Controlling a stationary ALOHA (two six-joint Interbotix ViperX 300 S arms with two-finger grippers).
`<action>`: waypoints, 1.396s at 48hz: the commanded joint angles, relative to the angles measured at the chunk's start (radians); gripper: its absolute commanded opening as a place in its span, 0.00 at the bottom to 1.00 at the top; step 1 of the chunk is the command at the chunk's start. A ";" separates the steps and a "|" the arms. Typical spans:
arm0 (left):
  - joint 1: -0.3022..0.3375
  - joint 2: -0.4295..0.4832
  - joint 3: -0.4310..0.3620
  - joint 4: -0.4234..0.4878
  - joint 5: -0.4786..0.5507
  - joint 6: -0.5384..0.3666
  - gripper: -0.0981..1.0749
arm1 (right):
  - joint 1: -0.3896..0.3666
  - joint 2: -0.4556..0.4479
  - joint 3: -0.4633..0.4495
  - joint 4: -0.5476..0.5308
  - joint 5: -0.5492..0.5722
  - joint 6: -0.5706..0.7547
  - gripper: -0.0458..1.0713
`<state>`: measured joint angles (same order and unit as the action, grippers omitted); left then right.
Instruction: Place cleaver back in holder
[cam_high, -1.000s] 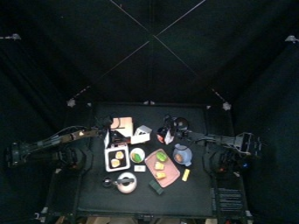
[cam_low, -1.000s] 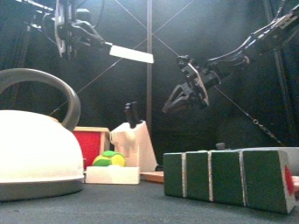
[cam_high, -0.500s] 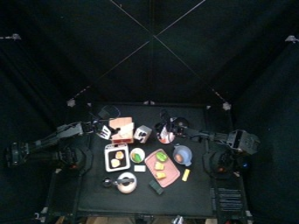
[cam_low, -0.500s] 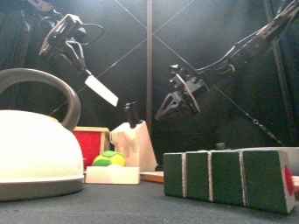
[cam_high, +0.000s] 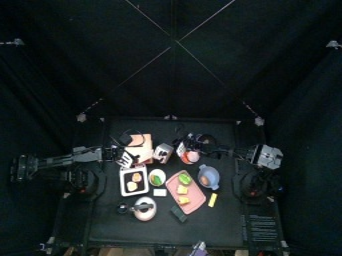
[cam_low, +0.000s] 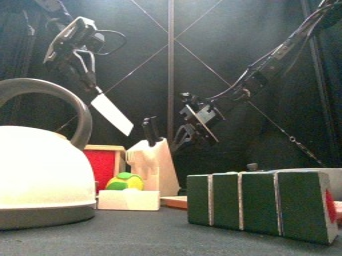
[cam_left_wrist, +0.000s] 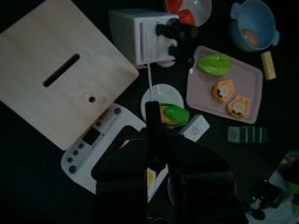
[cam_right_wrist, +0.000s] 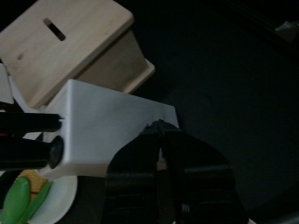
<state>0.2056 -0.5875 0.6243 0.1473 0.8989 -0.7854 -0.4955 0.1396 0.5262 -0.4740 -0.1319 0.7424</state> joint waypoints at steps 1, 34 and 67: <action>-0.002 0.012 -0.017 0.006 -0.003 0.002 0.38 | -0.012 -0.005 -0.029 0.002 0.005 0.000 0.41; 0.014 0.061 -0.035 0.028 -0.020 0.017 0.38 | -0.026 0.063 -0.049 -0.005 0.054 -0.003 0.41; 0.023 0.117 -0.078 0.037 -0.021 0.054 0.38 | -0.026 0.066 -0.051 -0.008 0.067 -0.005 0.41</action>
<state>0.2255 -0.4679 0.5798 0.1795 0.8805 -0.7348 -0.5154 0.2255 0.4985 -0.4801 -0.0629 0.7394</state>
